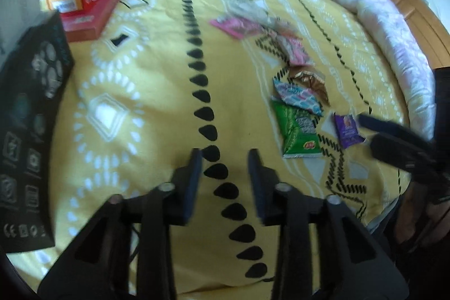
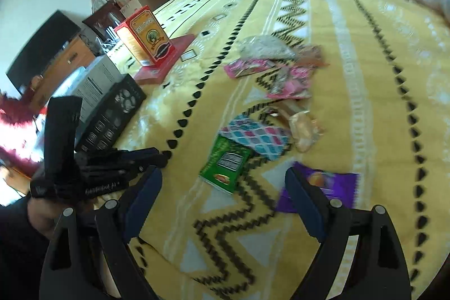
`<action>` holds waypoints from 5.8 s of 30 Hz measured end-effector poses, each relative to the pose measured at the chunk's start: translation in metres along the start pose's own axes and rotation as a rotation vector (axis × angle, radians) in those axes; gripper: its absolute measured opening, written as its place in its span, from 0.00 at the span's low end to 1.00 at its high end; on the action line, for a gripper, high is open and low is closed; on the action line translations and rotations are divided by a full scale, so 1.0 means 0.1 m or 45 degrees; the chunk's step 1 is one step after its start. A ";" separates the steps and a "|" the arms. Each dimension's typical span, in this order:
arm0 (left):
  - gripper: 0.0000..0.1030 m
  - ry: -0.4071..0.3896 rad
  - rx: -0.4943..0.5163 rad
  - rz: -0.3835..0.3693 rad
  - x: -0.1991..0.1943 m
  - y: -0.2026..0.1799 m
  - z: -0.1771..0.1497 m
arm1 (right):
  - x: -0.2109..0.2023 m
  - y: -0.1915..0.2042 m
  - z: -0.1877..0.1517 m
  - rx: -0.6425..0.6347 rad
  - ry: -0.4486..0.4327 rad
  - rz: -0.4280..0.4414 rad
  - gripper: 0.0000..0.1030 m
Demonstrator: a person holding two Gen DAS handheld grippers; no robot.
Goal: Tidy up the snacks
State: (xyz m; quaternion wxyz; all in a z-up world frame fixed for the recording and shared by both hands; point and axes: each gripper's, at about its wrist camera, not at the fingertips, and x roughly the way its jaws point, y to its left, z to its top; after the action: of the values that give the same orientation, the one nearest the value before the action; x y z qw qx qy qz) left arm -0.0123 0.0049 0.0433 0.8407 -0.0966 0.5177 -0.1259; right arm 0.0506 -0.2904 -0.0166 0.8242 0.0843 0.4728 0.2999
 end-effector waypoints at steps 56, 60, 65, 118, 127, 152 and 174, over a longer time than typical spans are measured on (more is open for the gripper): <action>0.64 0.119 0.674 -0.321 0.73 -1.05 0.44 | -0.65 -0.53 -0.76 0.417 -0.322 0.043 0.46; 0.64 0.109 0.721 -0.292 0.78 -1.09 0.37 | -0.60 -0.55 -0.78 0.431 -0.309 0.053 0.46; 0.41 0.117 0.739 -0.270 0.80 -1.15 0.35 | -0.55 -0.54 -0.78 0.417 -0.295 0.047 0.46; 0.32 -0.732 -0.600 0.586 -3.46 3.36 -0.29 | 1.02 5.04 1.05 -0.558 -0.082 0.600 0.45; 0.33 -0.674 -0.576 0.582 -3.40 3.56 -0.27 | 1.27 5.10 1.13 -0.550 -0.048 0.589 0.46; 0.90 -0.755 -0.439 1.025 -3.52 3.18 -0.19 | 0.90 4.91 0.76 -0.590 -0.104 0.492 0.78; 0.95 -0.869 -0.117 0.884 -3.27 1.53 0.29 | -0.04 3.14 0.28 -0.356 -0.224 0.322 0.83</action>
State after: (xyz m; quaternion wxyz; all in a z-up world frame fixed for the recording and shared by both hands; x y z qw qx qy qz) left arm -0.1103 0.2531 0.2878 0.9497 0.0090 0.2191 0.2237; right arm -0.0581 -0.0358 0.1343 0.8218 0.0537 0.3385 0.4551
